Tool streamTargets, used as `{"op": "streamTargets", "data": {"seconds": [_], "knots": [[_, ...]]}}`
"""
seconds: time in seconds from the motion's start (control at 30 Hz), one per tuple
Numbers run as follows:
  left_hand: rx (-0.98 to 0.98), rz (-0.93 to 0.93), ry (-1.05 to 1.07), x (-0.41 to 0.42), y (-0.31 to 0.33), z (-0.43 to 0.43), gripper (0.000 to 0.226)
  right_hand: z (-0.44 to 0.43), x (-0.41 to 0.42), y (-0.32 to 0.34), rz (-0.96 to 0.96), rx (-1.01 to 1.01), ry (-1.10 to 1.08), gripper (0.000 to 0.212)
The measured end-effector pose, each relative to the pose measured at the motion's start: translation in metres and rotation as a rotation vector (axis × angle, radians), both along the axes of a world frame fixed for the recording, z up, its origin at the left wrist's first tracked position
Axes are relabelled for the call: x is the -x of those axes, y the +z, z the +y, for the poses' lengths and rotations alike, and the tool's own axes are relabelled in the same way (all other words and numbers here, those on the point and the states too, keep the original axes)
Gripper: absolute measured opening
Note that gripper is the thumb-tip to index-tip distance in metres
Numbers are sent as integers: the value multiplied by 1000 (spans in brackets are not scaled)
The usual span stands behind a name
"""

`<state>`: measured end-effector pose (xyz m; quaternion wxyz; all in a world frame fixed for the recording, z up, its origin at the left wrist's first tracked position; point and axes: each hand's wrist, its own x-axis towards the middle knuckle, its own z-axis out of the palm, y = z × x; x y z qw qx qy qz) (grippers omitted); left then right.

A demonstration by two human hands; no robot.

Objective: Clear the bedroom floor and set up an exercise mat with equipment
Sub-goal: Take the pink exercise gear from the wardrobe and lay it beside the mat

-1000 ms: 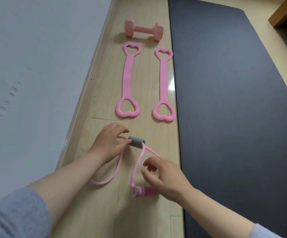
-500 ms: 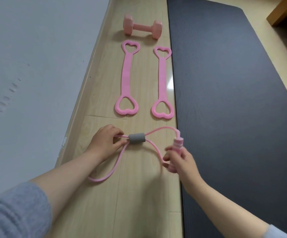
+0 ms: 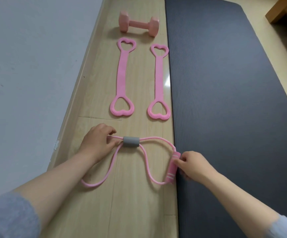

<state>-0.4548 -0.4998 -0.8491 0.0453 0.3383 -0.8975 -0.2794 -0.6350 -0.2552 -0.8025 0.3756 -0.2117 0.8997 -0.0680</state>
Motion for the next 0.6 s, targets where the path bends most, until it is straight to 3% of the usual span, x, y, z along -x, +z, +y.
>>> {"op": "streamTargets", "data": {"seconds": [0.13, 0.23, 0.4, 0.6], "knots": [[50, -73, 86, -20, -8, -11, 6, -11, -13, -12, -27, 112, -8, 31], [86, -71, 195, -27, -4, -22, 8, -21, -23, -12, -55, 168, -22, 31], [40, -79, 197, -17, 10, -21, 27, -30, -17, 3, 66, 101, -1, 43], [-68, 25, 269, -1, 27, -21, 22, -37, 11, 22, 14, 155, -73, 24]]}}
